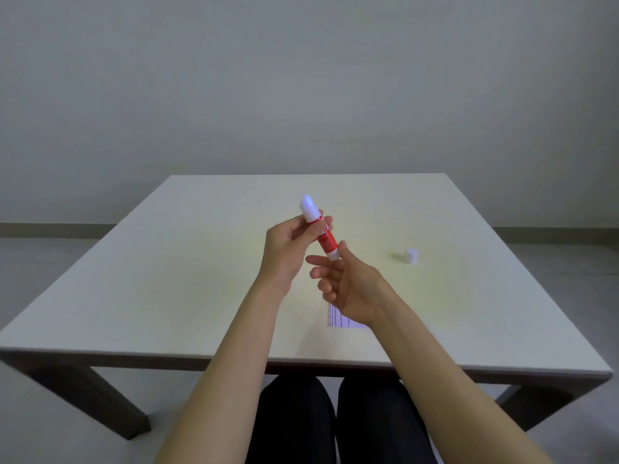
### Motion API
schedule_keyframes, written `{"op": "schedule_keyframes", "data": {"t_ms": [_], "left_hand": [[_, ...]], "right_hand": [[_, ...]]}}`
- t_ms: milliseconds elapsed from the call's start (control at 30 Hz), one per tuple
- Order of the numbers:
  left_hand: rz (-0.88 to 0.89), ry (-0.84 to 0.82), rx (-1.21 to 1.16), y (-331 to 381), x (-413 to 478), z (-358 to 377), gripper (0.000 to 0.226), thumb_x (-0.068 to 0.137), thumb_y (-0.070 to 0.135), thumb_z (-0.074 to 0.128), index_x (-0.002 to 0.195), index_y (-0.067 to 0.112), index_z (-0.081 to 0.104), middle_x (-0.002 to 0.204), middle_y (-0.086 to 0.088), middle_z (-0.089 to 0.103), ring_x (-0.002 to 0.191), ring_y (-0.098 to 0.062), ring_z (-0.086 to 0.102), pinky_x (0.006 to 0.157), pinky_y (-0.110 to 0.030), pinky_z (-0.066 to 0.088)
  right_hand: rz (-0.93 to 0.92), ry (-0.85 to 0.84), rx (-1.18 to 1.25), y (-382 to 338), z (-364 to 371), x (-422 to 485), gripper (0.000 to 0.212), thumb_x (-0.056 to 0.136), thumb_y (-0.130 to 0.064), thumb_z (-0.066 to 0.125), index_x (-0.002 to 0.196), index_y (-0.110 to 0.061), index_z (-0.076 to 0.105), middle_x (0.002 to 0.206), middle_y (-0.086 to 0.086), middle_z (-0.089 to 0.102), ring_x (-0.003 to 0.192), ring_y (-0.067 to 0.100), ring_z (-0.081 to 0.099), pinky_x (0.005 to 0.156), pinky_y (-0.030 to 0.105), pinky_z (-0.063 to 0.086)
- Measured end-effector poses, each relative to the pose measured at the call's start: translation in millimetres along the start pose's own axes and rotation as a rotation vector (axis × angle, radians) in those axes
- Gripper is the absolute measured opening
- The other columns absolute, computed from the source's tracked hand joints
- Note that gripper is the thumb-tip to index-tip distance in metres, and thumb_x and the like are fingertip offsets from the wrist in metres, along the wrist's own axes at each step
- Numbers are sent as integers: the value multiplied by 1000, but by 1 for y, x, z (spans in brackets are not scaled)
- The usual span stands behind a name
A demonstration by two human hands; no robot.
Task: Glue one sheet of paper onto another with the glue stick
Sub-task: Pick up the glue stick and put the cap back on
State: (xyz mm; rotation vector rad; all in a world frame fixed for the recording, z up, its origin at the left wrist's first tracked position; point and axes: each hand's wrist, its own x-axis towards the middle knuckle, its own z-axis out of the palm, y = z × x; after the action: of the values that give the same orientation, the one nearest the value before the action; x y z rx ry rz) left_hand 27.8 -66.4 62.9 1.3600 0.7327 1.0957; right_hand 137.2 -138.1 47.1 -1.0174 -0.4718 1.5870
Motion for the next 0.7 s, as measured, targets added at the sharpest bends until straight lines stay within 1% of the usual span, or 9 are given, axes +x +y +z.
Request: {"op": "schedule_keyframes", "data": {"t_ms": [100, 167, 300, 367, 433, 500, 567, 633, 700], "left_hand": [[9, 33, -13, 6, -3, 0, 10, 84, 15, 66, 92, 17, 71, 96, 0, 76, 94, -14, 71, 89, -26, 50], [8, 61, -22, 10, -5, 0, 7, 84, 15, 66, 88, 17, 72, 92, 2, 77, 92, -15, 72, 93, -31, 50], [6, 61, -51, 16, -9, 2, 8, 85, 21, 66, 84, 16, 73, 88, 1, 77, 90, -17, 73, 97, -34, 46], [26, 56, -23, 18, -10, 5, 8, 85, 21, 67, 85, 16, 73, 88, 2, 78, 89, -17, 73, 94, -30, 48], [37, 61, -5, 19, -10, 7, 6, 84, 20, 67, 84, 18, 73, 86, 4, 78, 88, -14, 73, 85, -20, 49], [46, 65, 5, 20, -11, 6, 7, 84, 19, 67, 82, 21, 74, 85, 6, 77, 86, -12, 73, 77, -12, 49], [41, 55, 12, 21, -12, 6, 7, 83, 20, 67, 81, 22, 74, 86, 5, 77, 86, -12, 73, 78, -14, 50], [34, 48, 4, 22, -12, 7, 6, 84, 20, 67, 83, 19, 73, 86, 4, 77, 86, -13, 73, 84, -22, 50], [29, 59, -1, 22, -12, 8, 7, 84, 20, 67, 83, 17, 73, 85, 5, 77, 86, -14, 73, 90, -26, 49]], "right_hand": [[-58, -14, 171, -1, 3, 0, 36, 96, -33, 50, 90, -1, 64, 58, 3, 60, 42, 9, 52, 41, 17, 44], [-234, -2, 105, 2, 2, 0, 22, 95, -22, 54, 95, -2, 63, 65, 5, 60, 48, 11, 55, 48, 18, 47], [-995, 433, -795, 20, -2, -1, 11, 84, -9, 67, 94, -12, 62, 75, -7, 61, 56, 11, 54, 57, 12, 43], [-1104, 545, -980, 19, -5, 0, 17, 81, -13, 71, 95, -14, 60, 80, -13, 60, 57, 8, 51, 56, 10, 39], [-895, 474, -853, 11, -7, -2, 26, 82, -29, 71, 100, -15, 59, 80, -9, 64, 51, 3, 52, 54, 9, 39], [-444, 227, -440, -3, -5, -7, 49, 87, -52, 56, 107, -7, 61, 71, 3, 68, 46, 13, 56, 50, 19, 45], [-103, -12, -112, -14, -6, -13, 59, 93, -55, 41, 97, -1, 64, 62, 8, 65, 43, 17, 53, 45, 24, 46], [-77, -78, 71, -16, -7, -14, 38, 96, -37, 48, 88, -3, 62, 63, 6, 61, 43, 12, 53, 44, 20, 47], [-351, -20, -42, -8, -4, -14, 16, 94, -18, 56, 82, -8, 56, 69, 5, 59, 47, 11, 55, 50, 20, 48]]}}
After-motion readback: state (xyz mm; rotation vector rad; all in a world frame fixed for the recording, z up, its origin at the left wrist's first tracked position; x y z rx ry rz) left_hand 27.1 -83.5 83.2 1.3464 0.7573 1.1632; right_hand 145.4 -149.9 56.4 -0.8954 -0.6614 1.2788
